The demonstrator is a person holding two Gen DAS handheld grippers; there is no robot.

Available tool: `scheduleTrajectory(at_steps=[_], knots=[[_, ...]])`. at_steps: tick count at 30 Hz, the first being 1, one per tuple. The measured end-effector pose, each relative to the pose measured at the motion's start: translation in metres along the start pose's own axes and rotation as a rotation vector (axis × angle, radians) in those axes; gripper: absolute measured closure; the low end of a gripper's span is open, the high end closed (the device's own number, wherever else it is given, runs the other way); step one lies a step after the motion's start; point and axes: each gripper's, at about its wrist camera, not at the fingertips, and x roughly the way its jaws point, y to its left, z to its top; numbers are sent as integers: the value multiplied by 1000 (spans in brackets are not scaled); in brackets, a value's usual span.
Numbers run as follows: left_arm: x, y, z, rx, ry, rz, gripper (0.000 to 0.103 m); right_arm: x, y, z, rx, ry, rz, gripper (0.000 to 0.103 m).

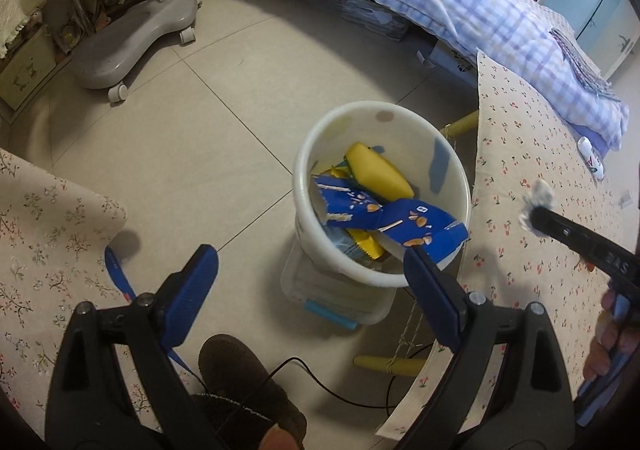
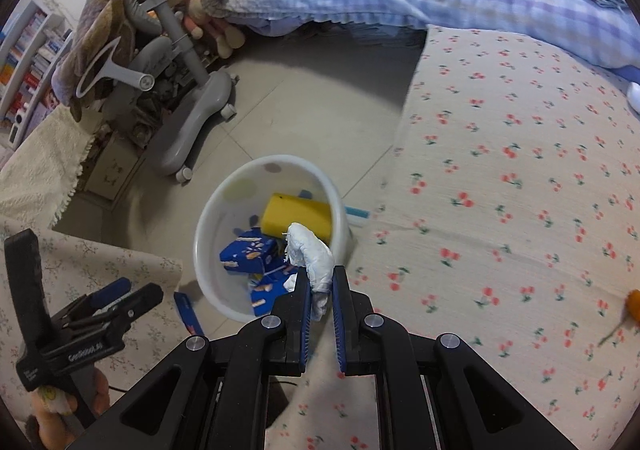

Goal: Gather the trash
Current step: 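Carry cracker box and tissue over the wastebasket and open both tools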

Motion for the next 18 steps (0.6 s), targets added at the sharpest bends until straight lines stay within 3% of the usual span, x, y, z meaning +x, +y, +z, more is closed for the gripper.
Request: scheduleTrajectory(at_steps=[8, 9, 11, 12, 18], knots=[[-2, 6, -4, 20, -6, 12, 9, 23, 19, 6, -15, -18, 40, 89], [-2, 7, -5, 22, -4, 14, 9, 24, 21, 8, -24, -23, 53, 83], [-2, 9, -6, 25, -3, 16, 9, 25, 27, 9, -36, -21, 64, 52], [-2, 10, -6, 25, -2, 18, 9, 25, 29, 10, -32, -27, 64, 28], [-2, 10, -7, 29, -4, 21, 6, 16, 28, 8, -41, -54, 48, 26]])
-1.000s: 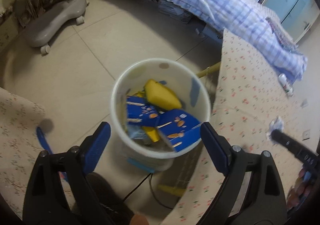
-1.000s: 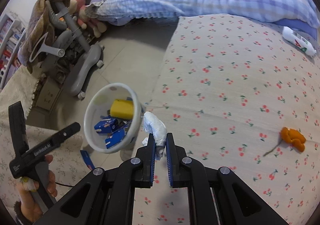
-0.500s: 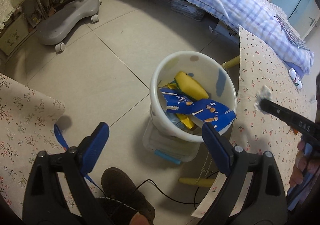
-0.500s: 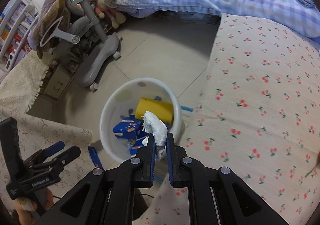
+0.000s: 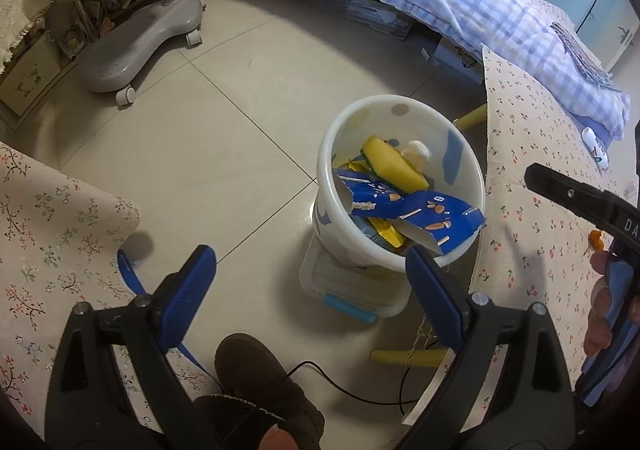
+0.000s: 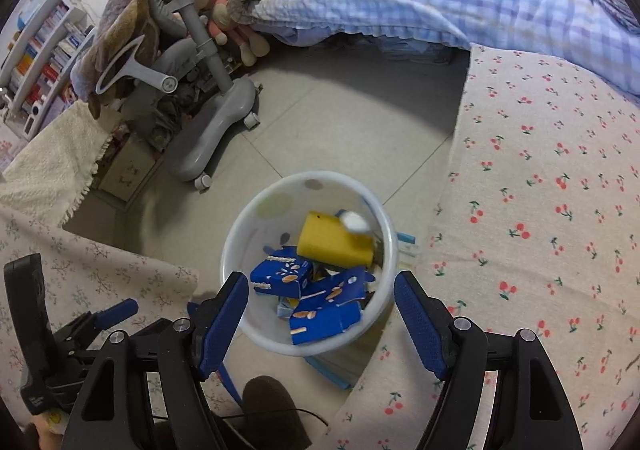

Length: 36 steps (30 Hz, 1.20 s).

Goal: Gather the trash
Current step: 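Carry cracker box and tissue over the wastebasket and open both tools, then grasp the orange peel with the right tool while the left tool grasps the white bottle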

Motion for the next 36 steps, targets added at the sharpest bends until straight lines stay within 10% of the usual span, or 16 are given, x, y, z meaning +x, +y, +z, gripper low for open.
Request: scheduleTrajectory(at_steps=[12, 36], knots=[[-5, -22, 0, 21, 5, -40, 6, -34, -37, -5, 51, -21, -94, 26], [0, -143, -5, 176, 50, -130, 1, -114, -217, -46, 161, 117, -556, 24]])
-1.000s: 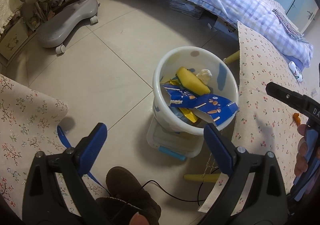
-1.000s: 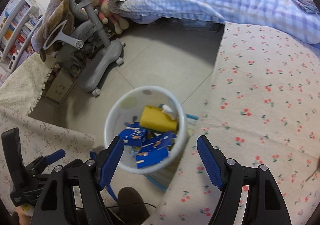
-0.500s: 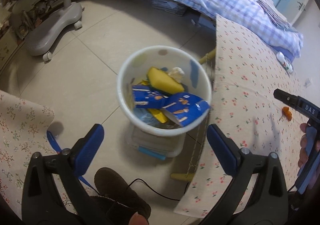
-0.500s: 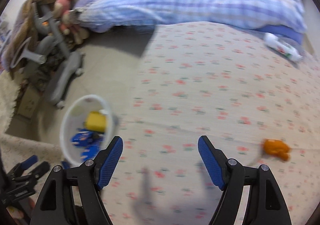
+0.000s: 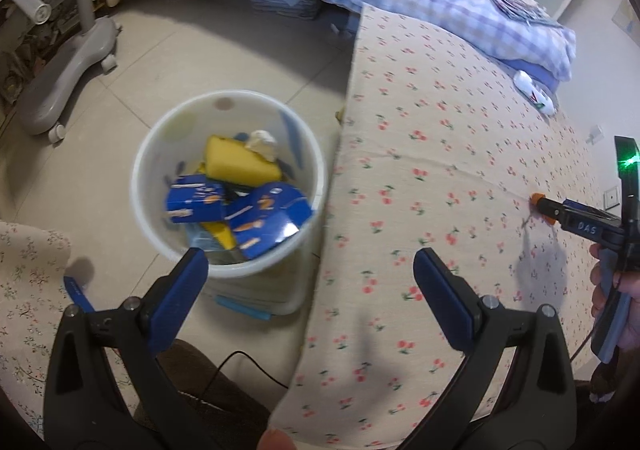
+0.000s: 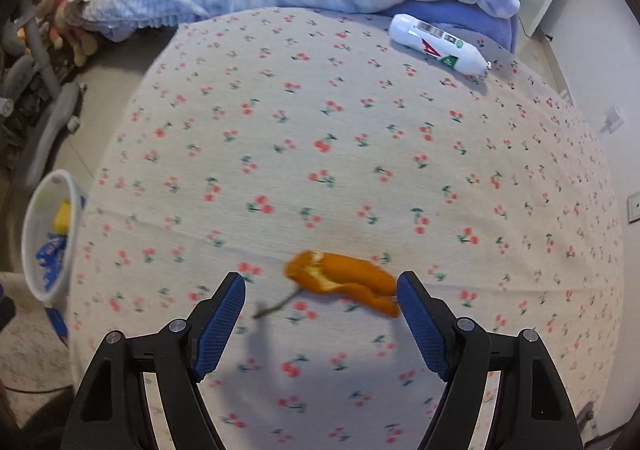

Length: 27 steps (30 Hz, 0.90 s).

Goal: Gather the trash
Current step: 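Grasp the orange peel with the right tool while the left tool grasps the white bottle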

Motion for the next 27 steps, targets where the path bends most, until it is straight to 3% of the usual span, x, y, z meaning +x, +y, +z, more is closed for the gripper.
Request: scheduleTrajectory(at_steps=[9, 11, 13, 17, 20, 21, 27], knots=[[12, -31, 1, 28, 27, -10, 1, 15, -5, -3, -94, -6, -45, 25], [14, -36, 0, 30, 32, -15, 1, 20, -6, -2, -101, -5, -44, 30], [16, -43, 0, 38, 37, -20, 1, 23, -7, -2, -96, -3, 1, 43], [16, -54, -2, 48, 35, -28, 1, 21, -8, -1, -82, -2, 32, 51], [9, -67, -4, 76, 9, -38, 1, 17, -16, -3, -65, 0, 81, 68], [6, -74, -5, 97, -2, -39, 1, 16, -20, -3, -61, 1, 74, 91], [7, -117, 7, 171, 1, -48, 1, 3, -80, -9, 103, -26, 71, 92]])
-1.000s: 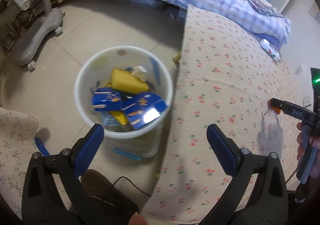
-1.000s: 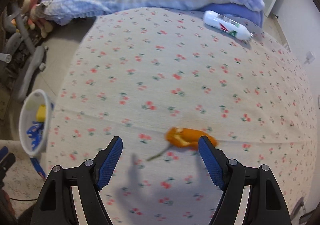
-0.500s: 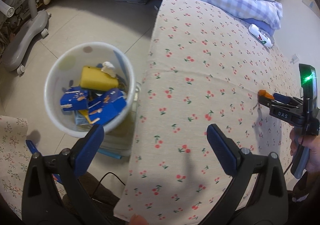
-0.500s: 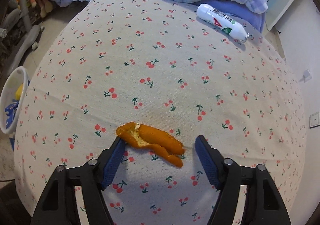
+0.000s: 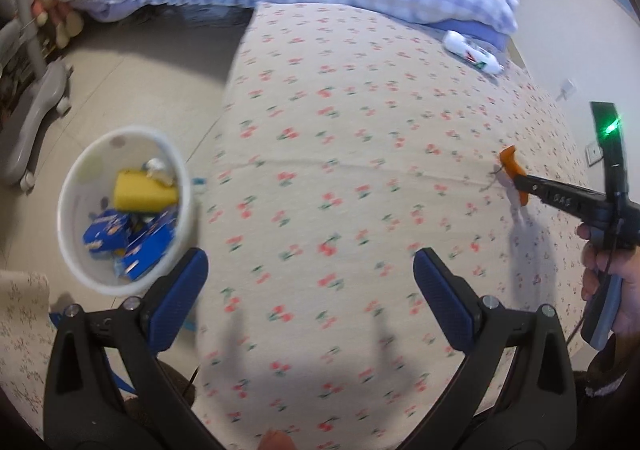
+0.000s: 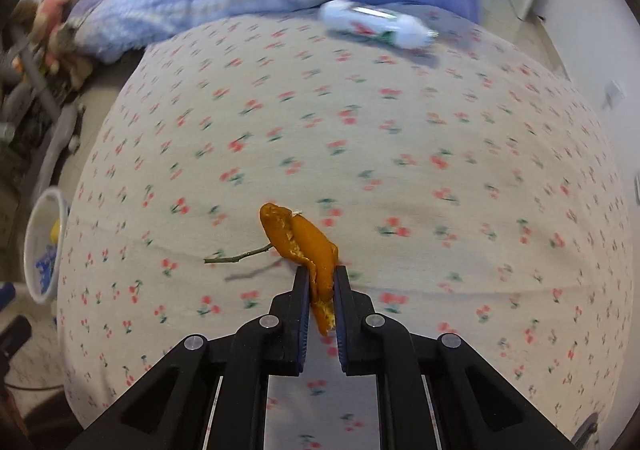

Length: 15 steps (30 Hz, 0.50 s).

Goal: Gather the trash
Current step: 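Grasp the orange peel with the right tool while the left tool grasps the white bottle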

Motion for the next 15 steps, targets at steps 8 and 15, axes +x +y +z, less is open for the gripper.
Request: scheduleTrajectory(at_steps=[8, 15], knots=[[32, -75, 61, 53, -5, -5, 1, -56, -93, -7, 219, -131, -13, 92], [70, -137, 129, -37, -12, -57, 7, -69, -152, -11, 362, -161, 26, 91]])
